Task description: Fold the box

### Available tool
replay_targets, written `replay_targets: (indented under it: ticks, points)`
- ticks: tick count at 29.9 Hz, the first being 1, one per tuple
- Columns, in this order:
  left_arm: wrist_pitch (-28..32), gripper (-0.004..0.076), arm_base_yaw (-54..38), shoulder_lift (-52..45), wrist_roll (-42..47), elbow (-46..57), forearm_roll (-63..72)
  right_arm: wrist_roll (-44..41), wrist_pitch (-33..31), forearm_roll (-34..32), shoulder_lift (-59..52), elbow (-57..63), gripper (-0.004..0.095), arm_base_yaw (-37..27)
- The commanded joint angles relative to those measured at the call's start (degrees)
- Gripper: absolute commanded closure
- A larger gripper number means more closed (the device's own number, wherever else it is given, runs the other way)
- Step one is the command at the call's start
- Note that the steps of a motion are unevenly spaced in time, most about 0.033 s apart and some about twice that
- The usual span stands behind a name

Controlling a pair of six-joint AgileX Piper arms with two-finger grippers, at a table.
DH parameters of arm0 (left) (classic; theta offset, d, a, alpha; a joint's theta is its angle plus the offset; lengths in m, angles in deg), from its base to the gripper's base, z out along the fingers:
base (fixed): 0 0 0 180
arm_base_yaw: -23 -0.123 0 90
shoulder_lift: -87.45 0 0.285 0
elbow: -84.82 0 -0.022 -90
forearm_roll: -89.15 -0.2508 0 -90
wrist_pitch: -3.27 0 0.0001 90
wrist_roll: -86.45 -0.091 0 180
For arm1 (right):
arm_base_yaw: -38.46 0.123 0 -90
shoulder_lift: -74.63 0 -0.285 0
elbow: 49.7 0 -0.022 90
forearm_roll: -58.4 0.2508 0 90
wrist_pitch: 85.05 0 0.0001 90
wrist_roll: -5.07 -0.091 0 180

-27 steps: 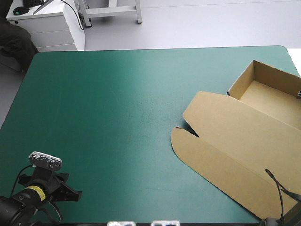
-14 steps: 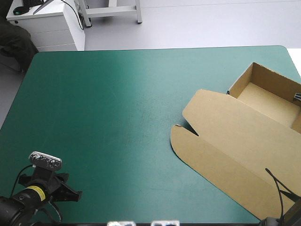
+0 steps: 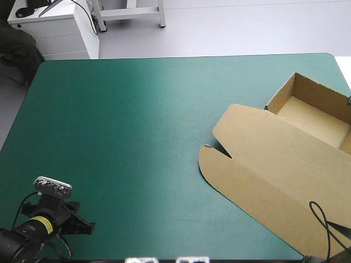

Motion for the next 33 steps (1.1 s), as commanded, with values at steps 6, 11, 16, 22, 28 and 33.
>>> replay_targets:
  ticks: [6, 11, 16, 22, 28, 33]
  points:
    - [2.93, 0.0731, 0.15, 0.22, -0.13, -1.44, -0.19, 4.26, -0.2, 20.23, -13.31, -0.13, 0.0675, 1.68]
    - [2.93, 0.0731, 0.15, 0.22, -0.13, -1.44, -0.19, 6.99, -0.32, 19.77, -20.87, 5.98, 0.0841, 10.45]
    - [2.93, 0.0731, 0.15, 0.22, -0.13, -1.44, -0.19, 8.81, 0.4, 19.94, -29.27, 16.92, 0.0896, 21.04]
    - [2.93, 0.0731, 0.15, 0.22, -0.13, -1.44, -0.19, 9.62, 1.83, 19.88, -39.63, 32.2, 0.0896, 26.54]
    - [2.93, 0.0731, 0.15, 0.22, -0.13, -1.44, -0.19, 9.62, 7.93, 18.37, -51.1, 48.28, 0.0908, 26.54]
    - [2.81, 0.0731, 0.15, 0.22, -0.13, -1.44, -0.03, 9.01, 10.43, 18.26, -60.06, 56.84, 0.0908, 26.54]
